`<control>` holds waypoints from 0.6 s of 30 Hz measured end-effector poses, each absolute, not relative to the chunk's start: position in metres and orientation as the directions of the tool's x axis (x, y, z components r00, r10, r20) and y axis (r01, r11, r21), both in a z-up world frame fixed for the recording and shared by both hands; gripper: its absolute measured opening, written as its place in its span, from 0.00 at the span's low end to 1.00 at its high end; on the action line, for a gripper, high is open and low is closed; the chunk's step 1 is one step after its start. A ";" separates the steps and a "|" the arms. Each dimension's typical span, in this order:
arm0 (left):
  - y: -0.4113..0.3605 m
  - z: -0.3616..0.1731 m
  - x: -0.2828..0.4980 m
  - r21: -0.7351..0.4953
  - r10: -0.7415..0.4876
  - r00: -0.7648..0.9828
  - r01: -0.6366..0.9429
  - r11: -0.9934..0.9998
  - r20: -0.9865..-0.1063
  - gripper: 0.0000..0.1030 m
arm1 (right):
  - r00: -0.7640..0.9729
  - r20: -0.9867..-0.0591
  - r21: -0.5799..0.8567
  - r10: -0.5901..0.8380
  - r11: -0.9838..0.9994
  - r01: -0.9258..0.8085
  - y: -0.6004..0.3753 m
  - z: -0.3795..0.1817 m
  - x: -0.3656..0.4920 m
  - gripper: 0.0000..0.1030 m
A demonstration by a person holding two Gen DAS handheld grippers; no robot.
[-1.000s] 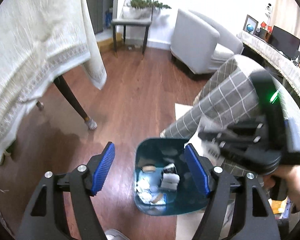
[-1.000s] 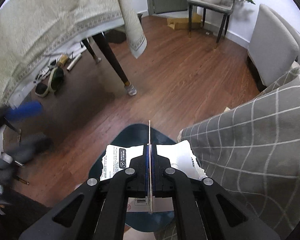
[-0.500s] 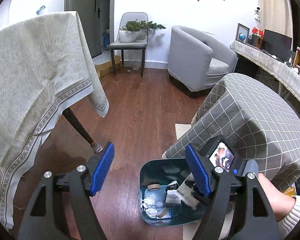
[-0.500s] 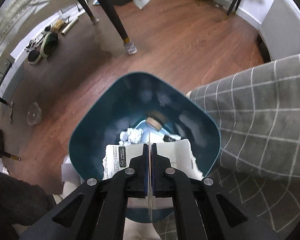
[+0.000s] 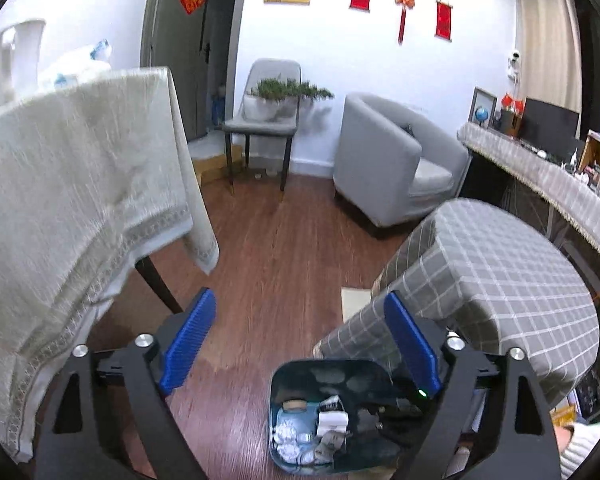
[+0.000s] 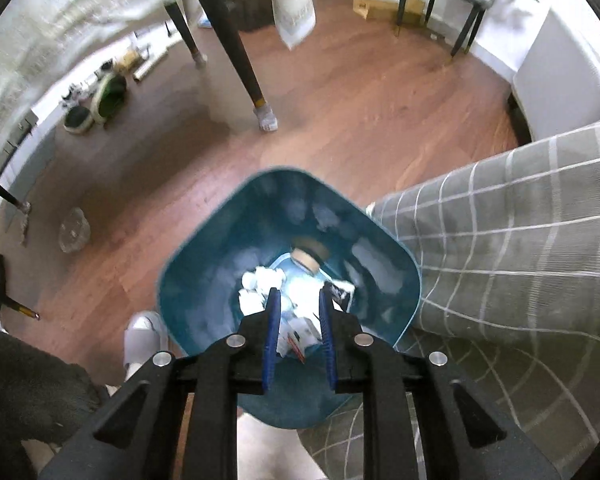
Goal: Collect trash
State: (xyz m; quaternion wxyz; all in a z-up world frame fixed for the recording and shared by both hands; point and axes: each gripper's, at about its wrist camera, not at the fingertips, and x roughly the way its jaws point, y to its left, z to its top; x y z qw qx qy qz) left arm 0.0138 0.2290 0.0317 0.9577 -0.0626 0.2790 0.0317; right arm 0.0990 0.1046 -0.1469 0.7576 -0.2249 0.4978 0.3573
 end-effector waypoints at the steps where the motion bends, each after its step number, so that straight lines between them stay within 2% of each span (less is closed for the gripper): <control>1: 0.226 0.038 0.011 -0.084 0.034 0.852 -0.091 0.992 -0.522 0.90 | 0.267 -0.903 0.015 0.336 0.646 -0.763 0.101 -0.139 0.096 0.19; 4: 0.214 0.048 0.003 -0.028 0.062 0.872 -0.087 0.996 -0.486 0.91 | 0.353 -0.845 0.009 0.401 0.671 -0.741 0.085 -0.106 0.079 0.19; 6: 0.206 0.052 -0.002 -0.026 0.056 0.883 -0.076 0.997 -0.466 0.92 | 0.424 -0.799 -0.004 0.427 0.701 -0.713 0.070 -0.081 0.069 0.24; 7: 0.202 0.054 -0.003 -0.028 0.054 0.887 -0.075 0.997 -0.459 0.92 | 0.475 -0.767 -0.023 0.431 0.721 -0.692 0.057 -0.067 0.063 0.37; 8: 0.199 0.056 -0.006 -0.027 0.059 0.889 -0.080 0.996 -0.454 0.92 | 0.505 -0.747 -0.033 0.432 0.735 -0.678 0.049 -0.058 0.058 0.55; 9: 0.194 0.058 -0.012 -0.022 0.076 0.896 -0.096 0.995 -0.438 0.93 | 0.538 -0.722 -0.039 0.436 0.750 -0.660 0.035 -0.047 0.054 0.60; 13: 0.179 0.052 -0.034 0.019 0.172 0.897 -0.180 0.983 -0.407 0.96 | 0.638 -0.651 -0.056 0.412 0.812 -0.581 -0.022 -0.010 0.047 0.64; 18: 0.174 0.046 -0.043 -0.041 0.167 0.880 -0.206 0.978 -0.445 0.96 | 0.737 -0.580 -0.092 0.347 0.871 -0.482 -0.086 0.021 0.036 0.84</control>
